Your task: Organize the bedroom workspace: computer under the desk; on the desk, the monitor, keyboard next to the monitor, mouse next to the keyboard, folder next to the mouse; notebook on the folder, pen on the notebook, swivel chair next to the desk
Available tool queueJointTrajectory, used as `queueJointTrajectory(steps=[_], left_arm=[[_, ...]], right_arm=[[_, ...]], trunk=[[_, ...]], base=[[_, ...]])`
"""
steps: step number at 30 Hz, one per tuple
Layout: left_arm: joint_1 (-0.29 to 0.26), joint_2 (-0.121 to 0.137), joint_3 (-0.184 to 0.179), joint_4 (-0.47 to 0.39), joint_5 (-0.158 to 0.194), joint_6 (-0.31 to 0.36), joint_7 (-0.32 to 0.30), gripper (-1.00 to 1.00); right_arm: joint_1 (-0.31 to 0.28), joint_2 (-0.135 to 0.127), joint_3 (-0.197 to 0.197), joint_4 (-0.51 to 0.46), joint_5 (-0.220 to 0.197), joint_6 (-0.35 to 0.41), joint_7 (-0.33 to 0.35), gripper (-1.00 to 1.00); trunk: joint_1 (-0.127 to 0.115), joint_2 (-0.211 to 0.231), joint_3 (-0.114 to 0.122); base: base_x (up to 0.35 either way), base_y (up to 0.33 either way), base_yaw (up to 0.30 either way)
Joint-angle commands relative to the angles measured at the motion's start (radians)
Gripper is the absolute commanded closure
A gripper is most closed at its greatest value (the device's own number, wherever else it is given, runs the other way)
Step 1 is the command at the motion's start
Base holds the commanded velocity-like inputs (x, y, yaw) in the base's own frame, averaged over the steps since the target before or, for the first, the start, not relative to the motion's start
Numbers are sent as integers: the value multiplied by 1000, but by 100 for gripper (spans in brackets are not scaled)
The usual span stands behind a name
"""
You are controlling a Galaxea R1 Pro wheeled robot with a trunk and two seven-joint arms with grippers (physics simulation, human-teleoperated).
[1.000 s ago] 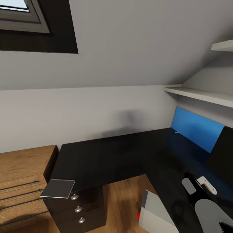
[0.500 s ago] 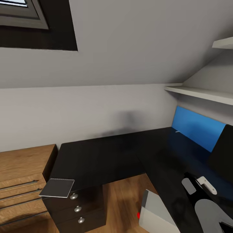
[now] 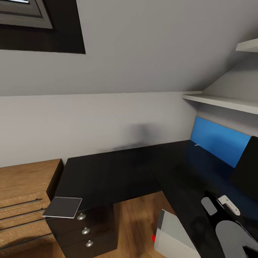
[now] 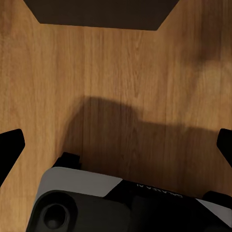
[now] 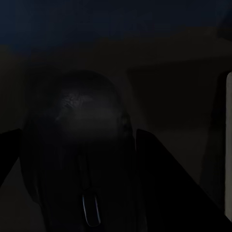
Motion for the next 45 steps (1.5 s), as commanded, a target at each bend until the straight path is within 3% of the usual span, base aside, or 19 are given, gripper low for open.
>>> queueJointTrajectory(steps=[1,26,45], left_arm=[[0,1,-5,-2,11,4,8,-100],[0,2,-3,1,9,2,6,-100],[0,2,-3,1,9,2,6,-100]], right_arm=[[-1,0,1,0,-14,-8,-1,100],[-1,0,2,0,-14,-9,-2,100],[0,-31,-31,1,-18,-13,-9,100]], trunk=[[0,-1,-1],[0,-1,-1],[0,-1,-1]], base=[[0,0,0],[41,-7,0],[0,0,0]])
